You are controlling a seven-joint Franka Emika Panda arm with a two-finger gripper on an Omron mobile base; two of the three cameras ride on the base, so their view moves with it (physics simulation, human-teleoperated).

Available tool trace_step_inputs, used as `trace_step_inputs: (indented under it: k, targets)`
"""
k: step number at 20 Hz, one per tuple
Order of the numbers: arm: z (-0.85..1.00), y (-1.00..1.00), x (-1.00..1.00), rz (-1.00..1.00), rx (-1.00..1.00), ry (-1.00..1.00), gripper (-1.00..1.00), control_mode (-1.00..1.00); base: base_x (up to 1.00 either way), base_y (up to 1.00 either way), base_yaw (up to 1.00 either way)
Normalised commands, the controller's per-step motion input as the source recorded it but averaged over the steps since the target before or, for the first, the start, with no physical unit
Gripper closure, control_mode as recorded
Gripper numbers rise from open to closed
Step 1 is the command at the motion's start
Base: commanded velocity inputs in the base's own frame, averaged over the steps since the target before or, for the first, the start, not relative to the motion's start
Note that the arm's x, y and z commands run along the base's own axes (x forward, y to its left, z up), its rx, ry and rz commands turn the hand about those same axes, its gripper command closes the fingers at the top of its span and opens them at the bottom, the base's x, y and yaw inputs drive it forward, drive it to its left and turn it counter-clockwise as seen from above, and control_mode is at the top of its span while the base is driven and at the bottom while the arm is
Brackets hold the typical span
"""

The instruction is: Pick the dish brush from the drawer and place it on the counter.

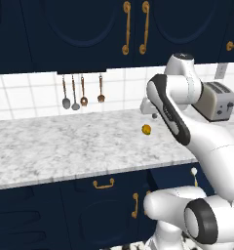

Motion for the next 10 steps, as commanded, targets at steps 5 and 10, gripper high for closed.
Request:
trace_step_inputs:
  k: [5, 10]
  targets:
    - [0.0, 0.0, -0.36, 0.0, 0.0, 0.0, -1.0, -1.0, 0.0, 0.0, 0.0]
    - [0.0, 0.0, -0.68, 0.0, 0.0, -0.01, -1.0, -1.0, 0.0, 0.0, 0.0]
